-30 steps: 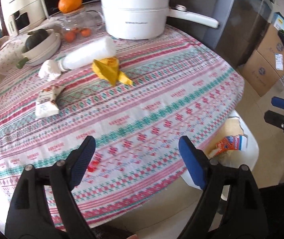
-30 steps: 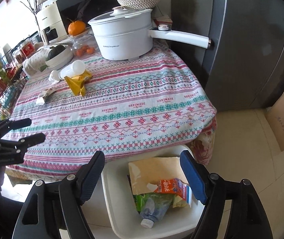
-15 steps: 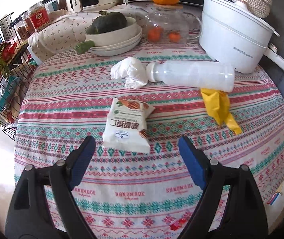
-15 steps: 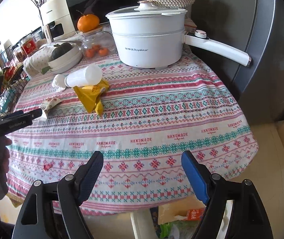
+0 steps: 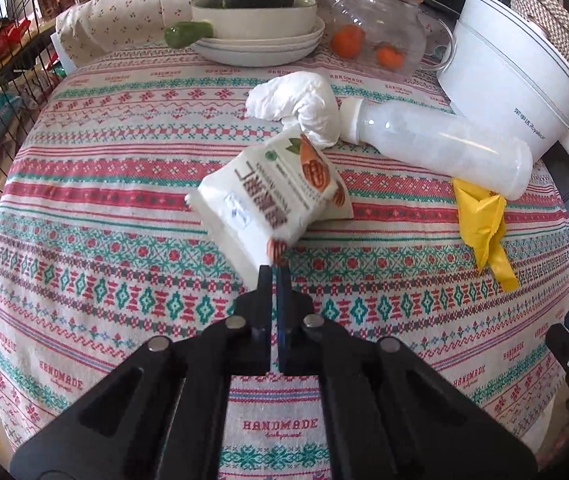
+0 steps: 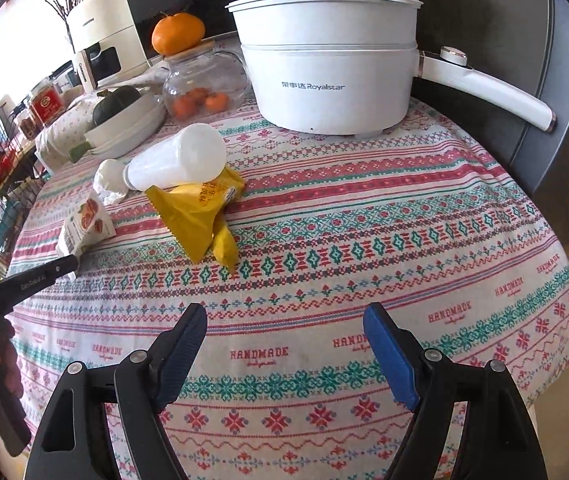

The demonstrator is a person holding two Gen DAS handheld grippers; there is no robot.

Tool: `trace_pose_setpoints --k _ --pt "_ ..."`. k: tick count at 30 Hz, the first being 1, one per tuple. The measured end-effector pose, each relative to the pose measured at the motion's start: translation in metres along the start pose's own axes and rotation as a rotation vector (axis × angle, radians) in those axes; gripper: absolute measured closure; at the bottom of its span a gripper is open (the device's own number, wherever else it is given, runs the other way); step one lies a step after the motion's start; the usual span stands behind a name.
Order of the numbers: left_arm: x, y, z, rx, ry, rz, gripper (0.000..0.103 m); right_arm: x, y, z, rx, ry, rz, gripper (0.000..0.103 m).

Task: Collect trash
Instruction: 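Grasp the nut snack bag with the left tool while the right tool grasps the yellow wrapper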

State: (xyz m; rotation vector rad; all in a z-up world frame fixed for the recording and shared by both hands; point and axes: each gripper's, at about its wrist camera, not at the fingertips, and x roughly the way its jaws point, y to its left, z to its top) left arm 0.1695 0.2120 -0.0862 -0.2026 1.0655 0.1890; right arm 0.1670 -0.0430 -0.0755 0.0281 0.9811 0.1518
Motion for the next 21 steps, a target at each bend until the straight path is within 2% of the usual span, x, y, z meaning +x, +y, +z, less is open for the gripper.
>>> trace_pose_setpoints --k 4,9,11,12,13,17,19,20,21 --pt "-0.017 0.012 -0.002 -0.002 -0.016 -0.039 0.103 0.011 0.014 0.005 -0.019 -0.013 0.033 0.021" --pt "-0.031 0.038 -0.005 -0.034 -0.027 -0.091 0.102 0.023 0.038 0.015 -0.085 -0.048 0.024 0.021" --pt "-0.031 0.046 -0.007 -0.046 -0.021 -0.094 0.086 0.031 0.049 0.023 -0.101 -0.061 0.026 0.021" --pt "-0.031 0.048 -0.008 -0.046 -0.020 -0.092 0.066 0.034 0.053 0.027 -0.106 -0.065 0.031 0.021" --pt "-0.031 0.050 -0.009 -0.039 -0.028 -0.084 0.052 0.038 0.058 0.031 -0.112 -0.070 0.034 0.021" --pt "-0.038 0.053 -0.008 0.011 -0.046 -0.071 0.040 0.059 0.077 0.046 -0.156 -0.077 0.013 0.021" --pt "-0.041 0.052 -0.006 0.036 -0.055 -0.087 0.029 0.070 0.080 0.051 -0.160 -0.066 -0.002 0.022" --pt "-0.042 0.050 -0.005 0.048 -0.055 -0.097 0.026 0.076 0.080 0.052 -0.159 -0.057 -0.008 0.030" --pt "-0.041 0.047 -0.004 0.068 -0.054 -0.107 0.023 0.081 0.079 0.054 -0.159 -0.046 -0.006 0.046"
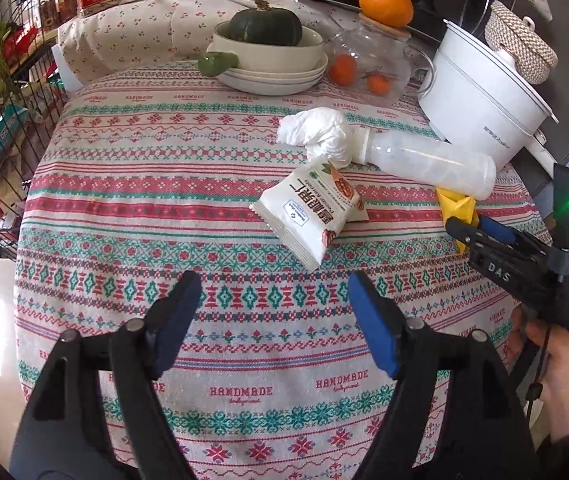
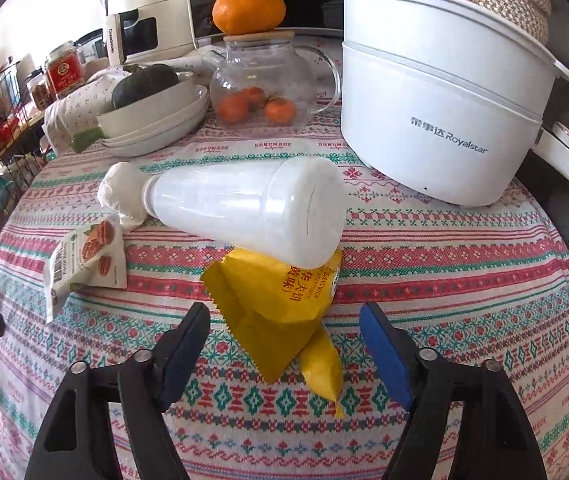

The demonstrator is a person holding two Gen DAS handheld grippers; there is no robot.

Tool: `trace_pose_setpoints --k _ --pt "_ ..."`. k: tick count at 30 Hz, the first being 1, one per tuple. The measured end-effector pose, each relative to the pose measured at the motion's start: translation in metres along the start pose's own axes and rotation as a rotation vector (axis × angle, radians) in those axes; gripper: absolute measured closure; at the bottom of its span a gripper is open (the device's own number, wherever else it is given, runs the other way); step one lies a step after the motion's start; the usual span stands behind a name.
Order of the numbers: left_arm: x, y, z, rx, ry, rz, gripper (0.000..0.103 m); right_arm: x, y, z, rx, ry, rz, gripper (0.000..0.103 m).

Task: Collect trash
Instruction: 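Grasp the nut snack bag with the left tool while the right tool grasps the yellow wrapper, then carry snack bag and wrapper over the bin and open both tools to drop them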

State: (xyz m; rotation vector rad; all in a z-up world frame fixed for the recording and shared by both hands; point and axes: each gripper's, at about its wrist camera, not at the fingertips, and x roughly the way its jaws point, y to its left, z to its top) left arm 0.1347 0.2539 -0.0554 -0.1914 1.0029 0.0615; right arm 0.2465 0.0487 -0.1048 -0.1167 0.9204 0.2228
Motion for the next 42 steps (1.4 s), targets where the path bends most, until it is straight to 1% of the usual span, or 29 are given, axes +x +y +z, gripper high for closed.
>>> trace_pose_setpoints --k 1,2,3,5,7,9,11,14,16,17,18,19,20,21,24,26,27,29,32,37,42 --pt "0.002 -0.004 0.001 0.026 0.005 -0.009 0.022 0.004 -0.002 0.000 -0.002 0.011 0.022 0.050" --pt "0.004 -0.008 0.003 0.056 0.013 -0.017 0.022 0.005 -0.003 0.000 0.000 0.012 0.050 0.057" --pt "0.007 -0.012 0.004 0.086 0.021 -0.017 0.022 0.005 -0.005 0.000 -0.001 0.007 0.059 0.065" --pt "0.012 -0.019 0.008 0.140 0.022 -0.007 0.022 0.002 -0.005 -0.002 -0.023 0.019 0.076 0.068" --pt "0.018 -0.023 0.013 0.175 0.019 -0.012 0.022 -0.004 -0.006 -0.006 -0.066 0.034 0.084 0.073" --pt "0.024 -0.028 0.020 0.201 0.021 -0.022 0.022 -0.014 -0.010 -0.013 -0.093 0.049 0.076 0.074" --pt "0.030 -0.035 0.028 0.246 0.012 -0.013 0.022 -0.024 -0.019 -0.020 -0.090 0.066 0.085 0.074" --pt "0.042 -0.044 0.037 0.325 0.007 0.023 0.022 -0.041 -0.038 -0.029 -0.055 0.093 0.096 0.074" --pt "0.053 -0.046 0.039 0.354 0.030 0.044 0.022 -0.050 -0.052 -0.033 -0.020 0.112 0.110 0.074" --pt "0.058 -0.046 0.040 0.355 0.050 0.052 0.023 -0.054 -0.058 -0.036 -0.007 0.116 0.117 0.074" --pt "0.063 -0.046 0.039 0.353 0.070 0.052 0.030 -0.059 -0.062 -0.038 0.001 0.117 0.123 0.074" --pt "0.068 -0.045 0.038 0.344 0.089 0.045 0.045 -0.064 -0.067 -0.040 0.007 0.117 0.129 0.074" --pt "0.071 -0.044 0.036 0.330 0.106 0.039 0.057 -0.069 -0.070 -0.042 0.011 0.115 0.134 0.074" --pt "0.076 -0.042 0.034 0.309 0.126 0.030 0.075 -0.072 -0.071 -0.043 0.014 0.113 0.137 0.074" --pt "0.076 -0.037 0.029 0.241 0.112 0.016 0.082 -0.082 -0.077 -0.050 0.019 0.107 0.143 0.074" --pt "0.073 -0.031 0.026 0.176 0.111 -0.004 0.093 -0.086 -0.081 -0.054 0.020 0.109 0.140 0.074" --pt "0.071 -0.029 0.024 0.139 0.114 -0.019 0.093 -0.089 -0.083 -0.056 0.023 0.111 0.135 0.074" --pt "0.061 -0.028 0.018 0.097 0.111 -0.029 0.093 -0.096 -0.089 -0.057 0.036 0.109 0.128 0.074" --pt "0.047 -0.034 0.008 0.071 0.120 -0.046 0.094 -0.110 -0.096 -0.058 0.048 0.093 0.123 0.074" --pt "0.015 -0.059 -0.007 0.097 0.123 -0.071 0.094 -0.143 -0.107 -0.066 0.063 0.067 0.125 0.074" --pt "-0.027 -0.094 -0.034 0.166 0.106 -0.117 0.094 -0.179 -0.119 -0.085 0.070 0.054 0.125 0.074"
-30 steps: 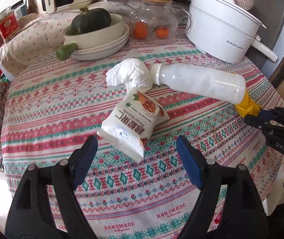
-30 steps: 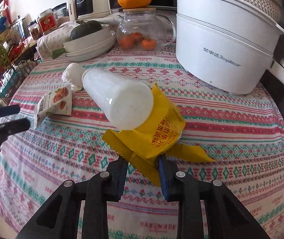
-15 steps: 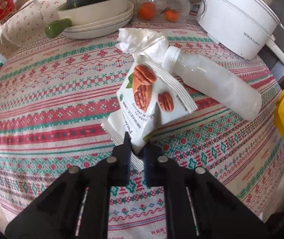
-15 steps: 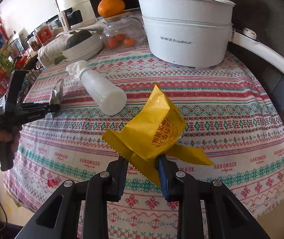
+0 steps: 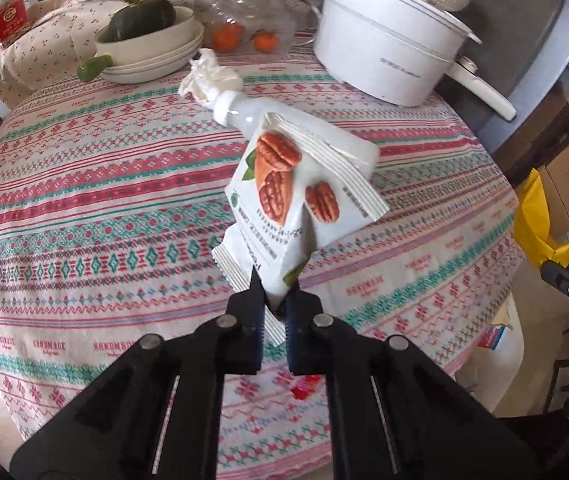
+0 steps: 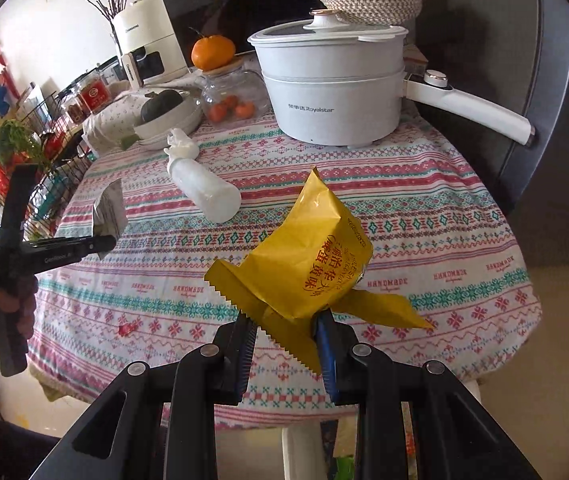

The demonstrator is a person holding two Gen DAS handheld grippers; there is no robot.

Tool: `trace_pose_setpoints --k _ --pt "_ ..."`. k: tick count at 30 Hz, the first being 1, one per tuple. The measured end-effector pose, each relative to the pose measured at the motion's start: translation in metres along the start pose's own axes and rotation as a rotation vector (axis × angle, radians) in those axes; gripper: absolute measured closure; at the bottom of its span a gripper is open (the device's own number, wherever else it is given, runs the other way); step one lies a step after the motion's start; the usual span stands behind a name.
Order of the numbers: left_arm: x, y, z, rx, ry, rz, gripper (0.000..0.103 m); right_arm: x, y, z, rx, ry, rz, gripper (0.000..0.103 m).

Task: Collect trash
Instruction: 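Carry snack bag and wrapper over the bin and open both tools to drop them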

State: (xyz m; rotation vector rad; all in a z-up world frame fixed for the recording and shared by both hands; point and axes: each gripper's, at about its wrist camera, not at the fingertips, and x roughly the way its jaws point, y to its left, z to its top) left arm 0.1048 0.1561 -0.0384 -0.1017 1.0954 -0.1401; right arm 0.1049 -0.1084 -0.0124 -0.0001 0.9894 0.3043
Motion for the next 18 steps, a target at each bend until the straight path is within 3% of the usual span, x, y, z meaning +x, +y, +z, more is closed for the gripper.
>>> trace_pose_setpoints --k 9,18 --pt "-0.047 -0.088 -0.037 0.153 -0.052 -0.106 0.094 -0.052 -0.022 -0.040 -0.008 -0.004 -0.011 0.074" --pt "-0.054 -0.147 -0.081 0.271 -0.030 -0.197 0.094 -0.085 -0.041 -0.078 -0.010 0.015 -0.011 0.074"
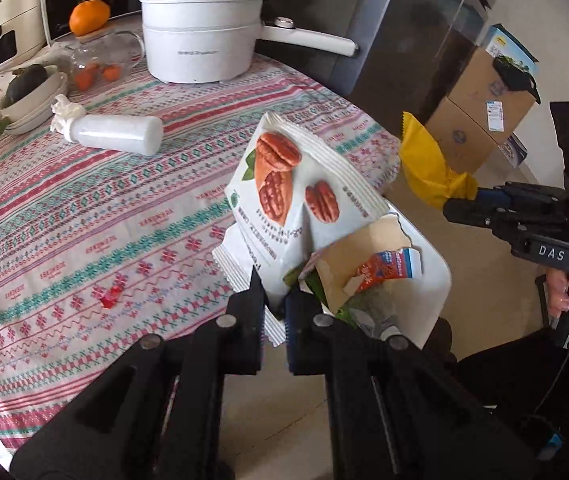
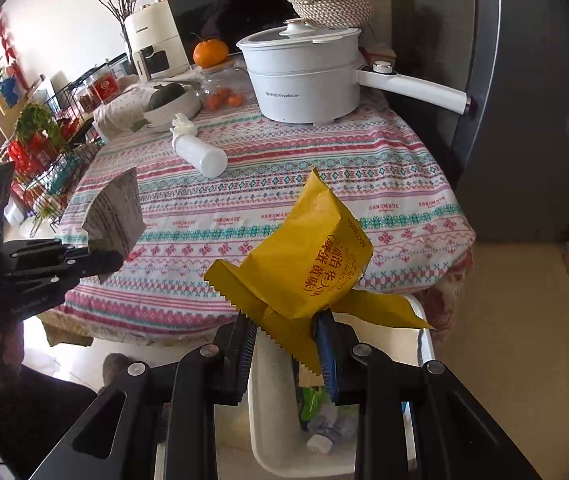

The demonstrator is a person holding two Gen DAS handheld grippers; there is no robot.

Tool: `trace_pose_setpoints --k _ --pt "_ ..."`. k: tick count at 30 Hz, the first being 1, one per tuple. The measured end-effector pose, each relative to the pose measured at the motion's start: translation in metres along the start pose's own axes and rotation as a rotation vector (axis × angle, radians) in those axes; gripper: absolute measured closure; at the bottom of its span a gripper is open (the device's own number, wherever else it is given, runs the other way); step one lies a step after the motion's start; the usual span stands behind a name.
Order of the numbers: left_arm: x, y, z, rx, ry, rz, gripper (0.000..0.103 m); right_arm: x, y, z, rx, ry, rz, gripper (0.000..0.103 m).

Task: Collect trash
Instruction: 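Carry snack bag and wrapper over the bin and open both tools to drop them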

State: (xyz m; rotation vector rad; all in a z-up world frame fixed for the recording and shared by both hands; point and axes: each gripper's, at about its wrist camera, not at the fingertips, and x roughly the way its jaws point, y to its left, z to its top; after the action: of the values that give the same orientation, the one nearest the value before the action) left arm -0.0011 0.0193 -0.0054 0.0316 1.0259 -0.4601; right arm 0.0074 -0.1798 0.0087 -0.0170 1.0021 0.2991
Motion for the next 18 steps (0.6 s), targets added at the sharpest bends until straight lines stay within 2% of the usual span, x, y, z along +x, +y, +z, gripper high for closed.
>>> trace_pose_setpoints --k 8,18 --pt "0.031 -0.059 -0.021 0.130 0.095 -0.078 0.093 0.004 -0.022 -0.034 0.023 0.070 -0.028 0.074" --pt "0.075 -0.107 -0.031 0.232 0.176 -0.096 0.091 0.009 -0.054 -0.056 0.098 0.119 -0.077 0.073"
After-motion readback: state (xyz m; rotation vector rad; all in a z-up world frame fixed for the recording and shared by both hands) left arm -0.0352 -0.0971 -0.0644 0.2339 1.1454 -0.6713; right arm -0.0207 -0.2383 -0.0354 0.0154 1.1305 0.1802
